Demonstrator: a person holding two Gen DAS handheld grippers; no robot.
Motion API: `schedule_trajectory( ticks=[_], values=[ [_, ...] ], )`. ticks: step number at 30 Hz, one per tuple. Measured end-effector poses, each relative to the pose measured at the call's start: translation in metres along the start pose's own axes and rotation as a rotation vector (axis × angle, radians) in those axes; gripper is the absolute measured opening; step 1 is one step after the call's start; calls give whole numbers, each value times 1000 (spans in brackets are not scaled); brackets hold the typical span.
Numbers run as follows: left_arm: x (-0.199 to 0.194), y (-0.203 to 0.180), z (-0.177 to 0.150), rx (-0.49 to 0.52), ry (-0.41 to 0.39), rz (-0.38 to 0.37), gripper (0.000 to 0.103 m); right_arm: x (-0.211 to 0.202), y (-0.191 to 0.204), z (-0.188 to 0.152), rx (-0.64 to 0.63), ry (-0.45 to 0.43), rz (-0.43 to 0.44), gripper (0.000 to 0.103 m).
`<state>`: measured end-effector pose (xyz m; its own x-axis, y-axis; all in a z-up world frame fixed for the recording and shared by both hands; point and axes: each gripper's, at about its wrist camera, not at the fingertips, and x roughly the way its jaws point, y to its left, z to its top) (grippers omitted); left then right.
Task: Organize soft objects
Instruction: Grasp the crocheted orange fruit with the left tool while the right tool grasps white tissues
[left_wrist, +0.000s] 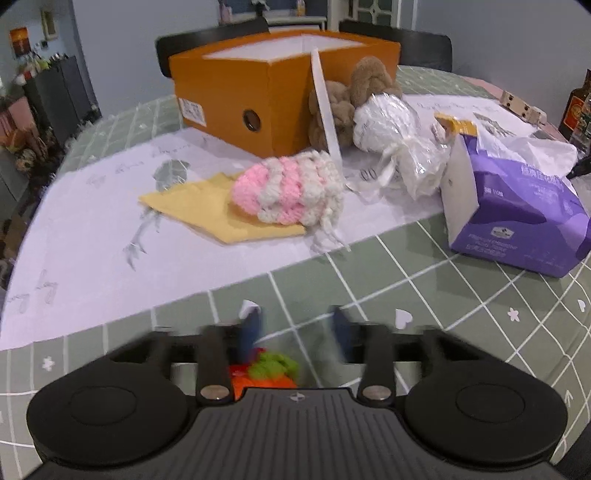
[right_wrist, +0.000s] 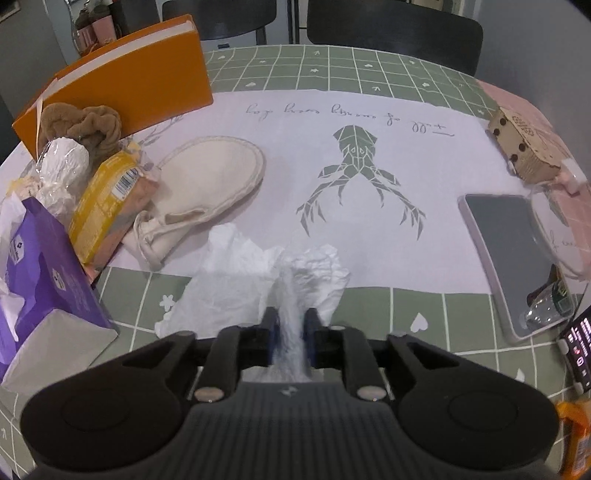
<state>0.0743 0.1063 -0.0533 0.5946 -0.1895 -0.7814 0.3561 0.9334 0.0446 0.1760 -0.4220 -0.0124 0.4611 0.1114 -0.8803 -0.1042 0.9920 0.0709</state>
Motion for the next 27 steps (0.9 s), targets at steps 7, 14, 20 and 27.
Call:
schedule_trajectory(
  ticks=[7, 14, 20, 27],
  values=[
    [-20, 20, -5, -52, -16, 13, 81, -12, -6, 2, 71, -6, 15, 89],
    [-14, 3, -20, 21, 17, 35, 80, 0, 12, -10, 53, 75, 48, 97],
    [-7, -1, -17, 16, 18, 45, 53, 11, 39, -13, -55, 104, -21, 81],
    [-7, 1, -17, 3, -1, 34, 49, 4, 48, -14, -136, 89, -40, 33]
  ],
)
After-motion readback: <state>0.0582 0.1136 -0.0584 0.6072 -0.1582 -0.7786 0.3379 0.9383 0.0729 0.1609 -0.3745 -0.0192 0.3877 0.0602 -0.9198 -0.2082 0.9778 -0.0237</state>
